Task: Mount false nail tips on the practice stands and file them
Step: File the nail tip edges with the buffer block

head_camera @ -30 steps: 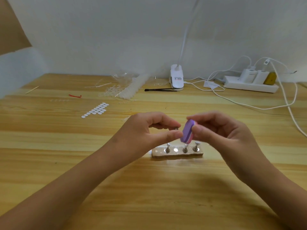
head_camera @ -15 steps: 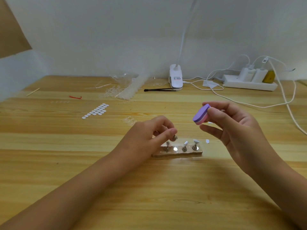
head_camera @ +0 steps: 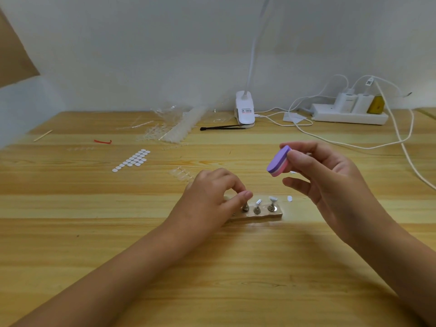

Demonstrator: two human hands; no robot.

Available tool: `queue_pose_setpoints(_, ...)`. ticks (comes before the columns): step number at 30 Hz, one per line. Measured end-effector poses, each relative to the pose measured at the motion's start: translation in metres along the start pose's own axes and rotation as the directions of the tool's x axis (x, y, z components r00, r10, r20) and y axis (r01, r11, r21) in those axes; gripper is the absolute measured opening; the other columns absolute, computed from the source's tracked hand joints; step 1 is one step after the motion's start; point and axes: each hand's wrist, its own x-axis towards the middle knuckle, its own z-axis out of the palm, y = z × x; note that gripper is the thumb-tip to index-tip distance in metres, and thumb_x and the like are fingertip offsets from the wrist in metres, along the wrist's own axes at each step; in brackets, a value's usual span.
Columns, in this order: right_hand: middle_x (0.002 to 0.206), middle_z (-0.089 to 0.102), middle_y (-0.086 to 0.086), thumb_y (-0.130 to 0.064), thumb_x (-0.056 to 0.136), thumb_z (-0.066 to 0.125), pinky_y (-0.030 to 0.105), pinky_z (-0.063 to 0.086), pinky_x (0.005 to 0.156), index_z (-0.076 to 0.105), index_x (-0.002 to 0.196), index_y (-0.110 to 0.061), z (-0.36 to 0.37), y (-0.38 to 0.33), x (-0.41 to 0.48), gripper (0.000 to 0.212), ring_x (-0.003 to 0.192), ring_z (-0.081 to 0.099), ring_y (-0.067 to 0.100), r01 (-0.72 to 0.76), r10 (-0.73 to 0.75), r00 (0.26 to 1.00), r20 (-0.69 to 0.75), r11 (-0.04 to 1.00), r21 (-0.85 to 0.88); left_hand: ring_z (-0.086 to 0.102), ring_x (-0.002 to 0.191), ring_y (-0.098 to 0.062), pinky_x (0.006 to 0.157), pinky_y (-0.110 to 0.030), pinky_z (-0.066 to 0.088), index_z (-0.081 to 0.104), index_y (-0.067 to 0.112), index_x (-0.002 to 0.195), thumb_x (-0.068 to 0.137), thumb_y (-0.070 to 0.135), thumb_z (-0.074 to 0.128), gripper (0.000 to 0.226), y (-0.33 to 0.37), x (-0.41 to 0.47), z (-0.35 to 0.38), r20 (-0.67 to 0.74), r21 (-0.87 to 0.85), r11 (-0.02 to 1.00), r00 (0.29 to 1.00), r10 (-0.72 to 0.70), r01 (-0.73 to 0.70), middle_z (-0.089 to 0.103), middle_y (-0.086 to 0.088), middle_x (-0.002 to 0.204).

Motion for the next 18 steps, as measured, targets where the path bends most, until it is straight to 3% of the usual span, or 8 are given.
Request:
queue_pose_setpoints(4, 0.091, 0.070, 0.003, -0.035, 0.072, 0.071, 0.021, 0.054, 0.068, 0.071, 0.104, -0.018, 0.000, 0.000, 0.000, 0.036, 0.086, 0.067, 0.012, -0.010, 0.010, 1.000, -0.002, 1.000, -0.006, 0.043, 0.113, -0.003, 0.105, -0.045, 0.035, 0.070, 0.031, 0.089, 0.087, 0.058, 0.051, 0.033, 0.002, -0.001, 0.001, -0.012, -0.048, 0.999, 1.000, 0.003, -0.004, 0.061, 0.024, 0.104)
queue_pose_setpoints(6, 0.091, 0.071, 0.003, -0.034, 0.073, 0.070, 0.021, 0.054, 0.068, 0.070, 0.105, -0.017, -0.001, 0.000, 0.000, 0.036, 0.086, 0.066, 0.012, -0.012, 0.012, 1.000, -0.004, 1.000, -0.004, 0.039, 0.116, -0.001, 0.107, -0.043, 0.033, 0.069, 0.036, 0.097, 0.076, 0.074, 0.043, 0.051, 0.004, -0.003, 0.001, -0.004, -0.057, 0.998, 1.000, 0.013, -0.013, 0.059, 0.026, 0.110)
queue_pose_setpoints(8, 0.091, 0.070, 0.004, -0.033, 0.074, 0.069, 0.021, 0.054, 0.068, 0.070, 0.105, -0.016, -0.001, 0.000, 0.001, 0.036, 0.086, 0.066, 0.012, -0.017, 0.017, 1.000, -0.007, 1.000, -0.001, 0.034, 0.120, 0.002, 0.109, -0.040, 0.030, 0.067, 0.040, 0.106, 0.070, 0.078, 0.049, 0.055, 0.006, -0.005, 0.002, 0.009, -0.004, 0.998, 0.998, 0.059, -0.059, 0.055, 0.028, 0.117)
queue_pose_setpoints(11, 0.090, 0.070, 0.004, -0.032, 0.074, 0.070, 0.021, 0.054, 0.068, 0.070, 0.104, -0.016, -0.001, 0.001, 0.001, 0.035, 0.085, 0.066, 0.012, -0.022, 0.022, 1.000, -0.009, 1.000, 0.007, 0.030, 0.123, 0.001, 0.109, -0.039, 0.027, 0.067, 0.039, 0.105, 0.077, 0.059, 0.065, 0.035, 0.006, -0.006, 0.009, 0.000, 0.057, 0.992, 0.993, 0.115, -0.115, 0.052, 0.028, 0.121)
queue_pose_setpoints(14, 0.091, 0.071, 0.005, -0.031, 0.073, 0.070, 0.023, 0.055, 0.072, 0.071, 0.105, -0.015, 0.000, 0.004, 0.001, 0.035, 0.087, 0.066, 0.014, -0.052, 0.052, 0.999, -0.002, 0.999, 0.015, 0.033, 0.123, -0.002, 0.108, -0.041, 0.028, 0.069, 0.035, 0.098, 0.083, 0.046, 0.070, 0.018, 0.007, -0.004, 0.015, -0.037, 0.055, 0.989, 0.990, 0.136, -0.134, 0.056, 0.025, 0.119)
queue_pose_setpoints(18, 0.094, 0.070, 0.007, -0.034, 0.069, 0.071, 0.037, 0.054, 0.088, 0.072, 0.103, -0.016, 0.002, 0.009, 0.002, 0.038, 0.095, 0.066, 0.017, -0.139, 0.140, 0.990, 0.022, 0.990, -0.029, 0.038, 0.125, -0.010, 0.106, -0.044, 0.029, 0.070, 0.028, 0.095, 0.086, 0.037, 0.073, 0.013, 0.008, -0.004, 0.016, -0.084, 0.116, 0.974, 0.975, 0.205, -0.195, 0.059, 0.021, 0.115)
